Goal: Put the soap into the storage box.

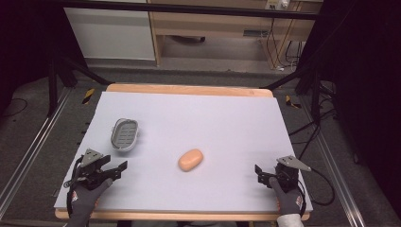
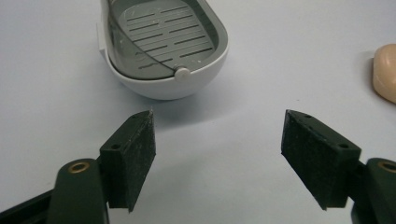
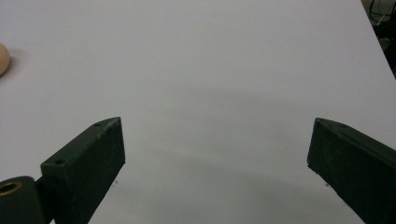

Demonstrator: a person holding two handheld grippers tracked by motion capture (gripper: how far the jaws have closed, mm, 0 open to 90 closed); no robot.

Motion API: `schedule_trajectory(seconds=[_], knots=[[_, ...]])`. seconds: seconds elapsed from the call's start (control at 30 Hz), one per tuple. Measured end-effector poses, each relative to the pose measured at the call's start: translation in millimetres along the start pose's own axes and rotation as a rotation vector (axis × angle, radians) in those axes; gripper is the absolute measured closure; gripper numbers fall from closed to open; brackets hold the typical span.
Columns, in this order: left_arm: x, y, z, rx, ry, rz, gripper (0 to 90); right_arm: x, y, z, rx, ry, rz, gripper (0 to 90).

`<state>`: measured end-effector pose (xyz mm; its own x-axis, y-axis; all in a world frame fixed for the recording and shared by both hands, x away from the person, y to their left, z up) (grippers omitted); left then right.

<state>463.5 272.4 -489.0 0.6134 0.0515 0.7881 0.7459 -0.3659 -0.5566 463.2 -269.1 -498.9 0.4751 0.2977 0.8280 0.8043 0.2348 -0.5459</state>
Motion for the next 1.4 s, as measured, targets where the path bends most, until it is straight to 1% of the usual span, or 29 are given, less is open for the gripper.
schedule_trajectory(seconds=[0.07, 0.13, 0.17, 0.23, 0.3, 0.33, 0.4, 0.5, 0.6, 0.8, 1.0, 1.03, 1.1, 1.4], knots=[[0.0, -0.7, -3.9, -0.002, -0.003, -0.008, 27.0, -0.3, 0.1, 0.0, -0.005, -0.007, -0.001, 4.3], [-0.1, -0.8, -5.0, -0.007, -0.002, -0.007, 27.4, -0.5, 0.2, 0.7, -0.001, -0.001, 0.004, 4.4], [-0.2, -0.8, -6.0, -0.009, 0.001, -0.007, 27.9, -1.2, 1.2, -0.2, -0.01, -0.014, 0.004, 4.4], [-0.6, -0.6, -9.8, -0.017, 0.01, -0.004, 28.8, -1.5, 0.7, 0.7, -0.01, 0.001, 0.01, 4.4], [-0.5, -0.6, -11.2, -0.018, 0.009, -0.007, 29.1, -1.5, 0.5, 0.3, -0.015, -0.002, 0.007, 4.4], [-0.2, -0.8, -14.4, -0.025, 0.017, -0.01, 29.8, -2.0, 0.5, 0.1, -0.013, -0.004, 0.01, 4.4], [0.0, -0.8, -15.8, -0.027, 0.02, -0.012, 29.9, -2.6, 0.6, -0.4, -0.019, -0.007, 0.009, 4.4], [0.0, -0.2, -19.4, -0.032, 0.026, -0.015, 30.3, -3.8, 1.3, -0.7, -0.015, -0.005, 0.013, 4.4], [-0.3, 0.5, -22.2, -0.033, 0.037, -0.012, 30.4, -3.6, 0.5, -1.1, -0.017, -0.006, 0.008, 4.4], [-0.8, 1.7, -27.3, -0.039, 0.043, -0.012, 30.3, -3.4, 0.3, -1.0, -0.015, -0.002, 0.007, 4.3], [-0.1, 3.3, -33.8, -0.053, 0.051, -0.014, 30.1, -2.7, 0.2, -1.1, -0.017, -0.005, 0.001, 4.3], [0.1, 3.8, -36.5, -0.058, 0.057, -0.014, 30.0, -2.4, -0.2, -0.6, -0.016, -0.002, 0.003, 4.4], [0.1, 3.9, -37.5, -0.058, 0.062, -0.014, 29.9, -2.4, 0.0, -0.7, -0.019, -0.005, 0.002, 4.3], [1.6, 6.5, -46.9, -0.077, 0.068, -0.012, 29.1, -2.9, 0.4, -0.3, -0.02, -0.011, 0.004, 4.3]])
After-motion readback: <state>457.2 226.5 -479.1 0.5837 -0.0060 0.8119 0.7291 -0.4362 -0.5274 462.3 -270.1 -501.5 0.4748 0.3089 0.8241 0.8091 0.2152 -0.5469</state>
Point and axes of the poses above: each handheld gripper's, and its own axes: y roughly forward along the jaws, x roughly out of its top, z roughly to its left, the point moved 5 cm from there along y, roughly forward along the jaws, and after that the axes turned 11 degrees about -y, right-handed, at the moved point
